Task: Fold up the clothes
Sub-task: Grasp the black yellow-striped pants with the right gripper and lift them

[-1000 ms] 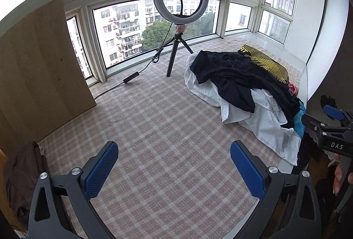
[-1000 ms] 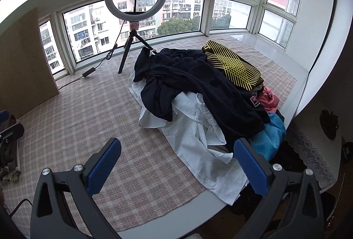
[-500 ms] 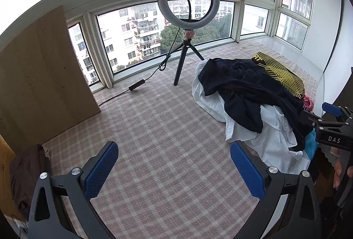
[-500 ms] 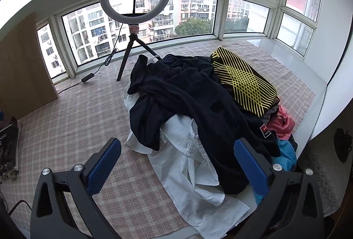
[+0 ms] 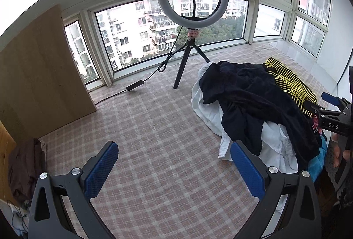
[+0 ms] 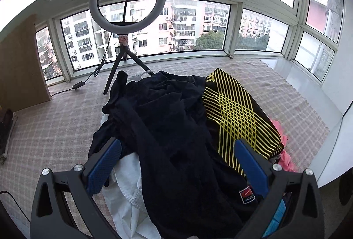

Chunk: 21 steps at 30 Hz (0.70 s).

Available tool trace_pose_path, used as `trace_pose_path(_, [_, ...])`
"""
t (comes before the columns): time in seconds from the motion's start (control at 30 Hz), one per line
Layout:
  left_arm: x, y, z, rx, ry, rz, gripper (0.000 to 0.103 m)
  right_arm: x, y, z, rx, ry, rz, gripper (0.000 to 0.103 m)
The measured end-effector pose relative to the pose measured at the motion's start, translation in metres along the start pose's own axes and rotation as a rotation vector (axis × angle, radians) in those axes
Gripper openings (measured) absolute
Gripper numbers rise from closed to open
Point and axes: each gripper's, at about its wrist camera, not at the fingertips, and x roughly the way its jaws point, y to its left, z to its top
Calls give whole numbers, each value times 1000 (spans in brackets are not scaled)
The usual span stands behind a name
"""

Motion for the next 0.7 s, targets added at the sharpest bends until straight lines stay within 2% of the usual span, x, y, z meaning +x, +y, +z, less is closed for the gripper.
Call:
trace_pose_path(0.07, [3,-1,1,-8,9,14,102,15,-32,8,-11,7,-52,103])
trace_pose_path(0.13, [9,-1,3,-17,26,26,102,35,-67,12,4,69,-74,103])
trace_pose_path(0.27, [24,-2,8,-29,64,32,102,80,-122,9,66,192,-48,103])
trace_pose_path(0.37, [35,-6,13,-30,88,23,102,113,-140,3,75,270,-23,103])
trace_pose_path(0.53, [48,-9,21,-23,117,17,102,144,-146,-7,124,326,84,103])
trace_pose_path(0.57, [50,-9,21,-22,121,18,102,145,-144,-9,126,327,113,96])
trace_pose_path(0.6, [51,-8,21,-21,125,19,102,146,-141,-10,115,326,135,61])
trace_pose_path(0.67, [53,-5,20,-22,132,18,102,144,-136,-9,104,331,190,22])
trace_pose_path(0.7, [54,-4,19,-24,135,14,102,140,-136,-7,109,317,201,11])
